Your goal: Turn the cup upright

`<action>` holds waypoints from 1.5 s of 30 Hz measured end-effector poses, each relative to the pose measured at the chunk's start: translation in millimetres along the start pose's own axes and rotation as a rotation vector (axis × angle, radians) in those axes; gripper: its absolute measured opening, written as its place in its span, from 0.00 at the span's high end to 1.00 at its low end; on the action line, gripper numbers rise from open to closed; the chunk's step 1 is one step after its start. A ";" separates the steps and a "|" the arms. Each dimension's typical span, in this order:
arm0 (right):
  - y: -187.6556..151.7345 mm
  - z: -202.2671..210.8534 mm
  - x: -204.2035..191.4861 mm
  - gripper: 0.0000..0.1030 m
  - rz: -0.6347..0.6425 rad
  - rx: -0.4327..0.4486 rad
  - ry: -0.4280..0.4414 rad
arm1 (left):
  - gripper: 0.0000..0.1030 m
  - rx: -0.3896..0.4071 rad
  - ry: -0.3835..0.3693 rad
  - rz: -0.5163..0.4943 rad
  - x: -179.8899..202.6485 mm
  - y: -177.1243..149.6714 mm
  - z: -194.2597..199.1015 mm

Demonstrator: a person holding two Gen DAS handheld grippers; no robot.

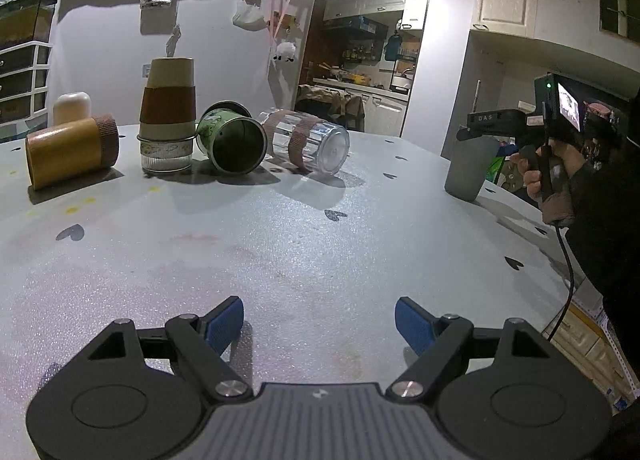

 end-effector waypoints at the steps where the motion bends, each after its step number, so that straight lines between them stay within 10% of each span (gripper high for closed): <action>1: -1.4 0.6 1.2 0.27 -0.008 0.002 -0.001 | 0.19 0.000 0.000 0.000 0.0 0.0 0.0; 17: -11.1 8.3 1.5 0.22 -0.027 -0.039 0.007 | 0.19 0.009 0.008 0.002 -2.5 3.7 2.1; 45: -96.1 189.2 -67.7 0.14 0.047 0.083 0.038 | 0.19 0.137 0.050 -0.063 16.5 65.8 7.9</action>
Point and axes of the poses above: each gripper's, at about its wrist camera, not at the fingertips, and z roughly against the way its jaws point, x to its right, y to its top, the point moved 10 cm from there along -z, roughly the way its jaws point, and after that the axes turned 6 degrees about z, right-handed, at the moved point
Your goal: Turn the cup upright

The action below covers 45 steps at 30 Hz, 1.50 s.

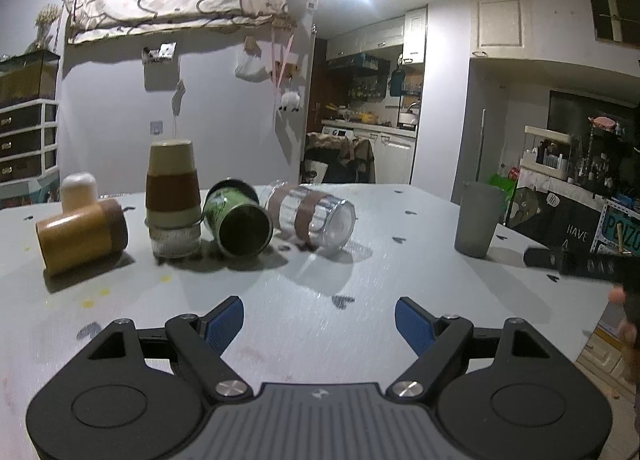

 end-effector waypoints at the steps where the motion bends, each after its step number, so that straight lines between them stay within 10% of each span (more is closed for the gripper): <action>1: -1.7 3.8 -1.5 0.14 0.001 0.002 0.000 | 0.19 0.002 0.001 0.001 1.1 0.7 0.0; 15: -30.1 34.2 -32.2 0.00 0.109 -0.014 0.025 | 0.00 -0.004 0.068 0.001 2.5 -12.3 3.2; 45: -30.8 39.3 -18.7 0.00 0.102 -0.008 -0.030 | 0.00 -0.003 0.089 -0.019 1.4 -17.0 4.8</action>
Point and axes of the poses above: each gripper's, at about its wrist camera, not at the fingertips, and z roughly against the way its jaws point, x to its right, y to its top, the point moved 10 cm from there along -z, roughly the way its jaws point, and after that the axes turned 6 degrees about z, right-handed, at the moved point
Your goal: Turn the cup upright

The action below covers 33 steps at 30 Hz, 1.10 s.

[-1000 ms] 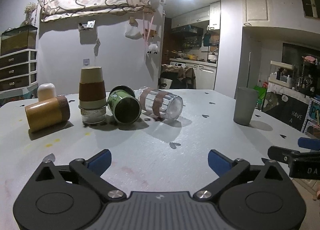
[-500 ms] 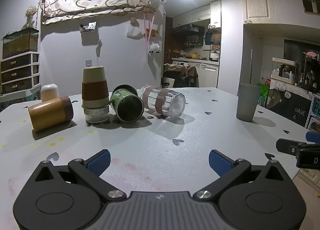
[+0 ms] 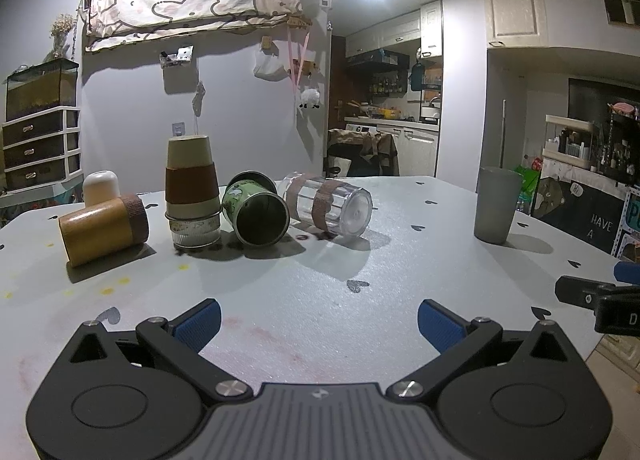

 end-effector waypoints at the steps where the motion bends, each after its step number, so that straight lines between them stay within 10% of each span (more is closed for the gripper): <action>1: 0.2 0.0 0.1 0.00 -0.001 0.000 -0.001 | 0.00 0.000 0.000 0.000 0.1 -0.1 0.0; 33: 1.2 -0.4 1.5 0.00 -0.002 0.001 -0.002 | 0.00 0.013 0.007 -0.003 -1.6 7.2 3.2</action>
Point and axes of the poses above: each gripper's, at about its wrist camera, not at the fingertips, and z roughly against the way its jaws point, x to its right, y to its top, the point moved 10 cm from there along -z, roughly the way its jaws point, and after that the axes turned 6 degrees about z, right-handed, at the moved point
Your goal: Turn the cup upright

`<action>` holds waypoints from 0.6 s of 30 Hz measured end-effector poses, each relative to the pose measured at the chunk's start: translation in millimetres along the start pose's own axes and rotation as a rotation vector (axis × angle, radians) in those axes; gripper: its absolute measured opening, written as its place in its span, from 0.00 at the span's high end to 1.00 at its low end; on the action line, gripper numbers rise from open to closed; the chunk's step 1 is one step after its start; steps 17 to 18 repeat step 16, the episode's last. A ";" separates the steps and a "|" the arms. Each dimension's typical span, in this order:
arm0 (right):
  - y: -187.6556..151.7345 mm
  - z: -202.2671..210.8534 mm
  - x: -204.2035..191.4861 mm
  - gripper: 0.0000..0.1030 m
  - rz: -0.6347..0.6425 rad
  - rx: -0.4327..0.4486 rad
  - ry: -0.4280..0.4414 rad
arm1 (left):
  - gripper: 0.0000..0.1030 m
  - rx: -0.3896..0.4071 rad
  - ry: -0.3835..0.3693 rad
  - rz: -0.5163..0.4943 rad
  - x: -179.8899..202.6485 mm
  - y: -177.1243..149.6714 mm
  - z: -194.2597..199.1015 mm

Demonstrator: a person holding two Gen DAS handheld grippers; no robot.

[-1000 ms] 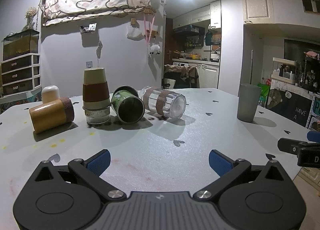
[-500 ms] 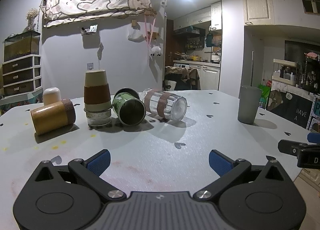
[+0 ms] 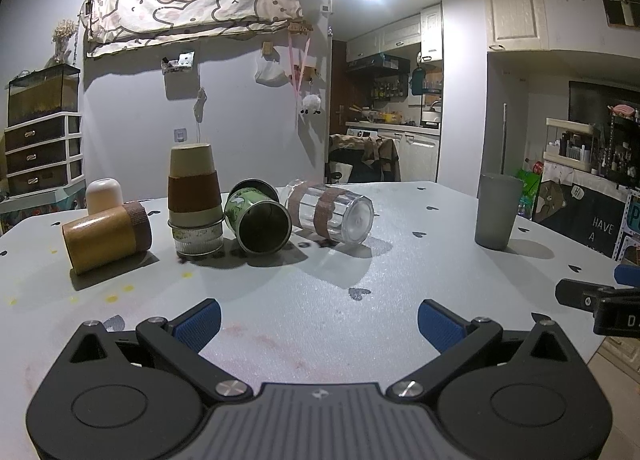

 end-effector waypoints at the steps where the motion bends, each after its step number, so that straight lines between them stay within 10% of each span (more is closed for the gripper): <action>1: 0.0 0.0 0.0 0.00 0.000 0.000 0.000 | 0.00 0.000 0.000 0.000 -0.5 0.7 -0.1; 18: -0.2 -0.1 0.0 0.00 0.000 0.001 0.000 | 0.00 0.001 0.001 0.001 -0.4 2.7 0.3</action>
Point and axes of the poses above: each gripper's, at about its wrist camera, not at the fingertips, and z roughly against the way its jaws point, x to its right, y to its top, the point moved 10 cm from there along -z, roughly the way its jaws point, and after that the axes turned 6 degrees about z, right-handed, at the moved point
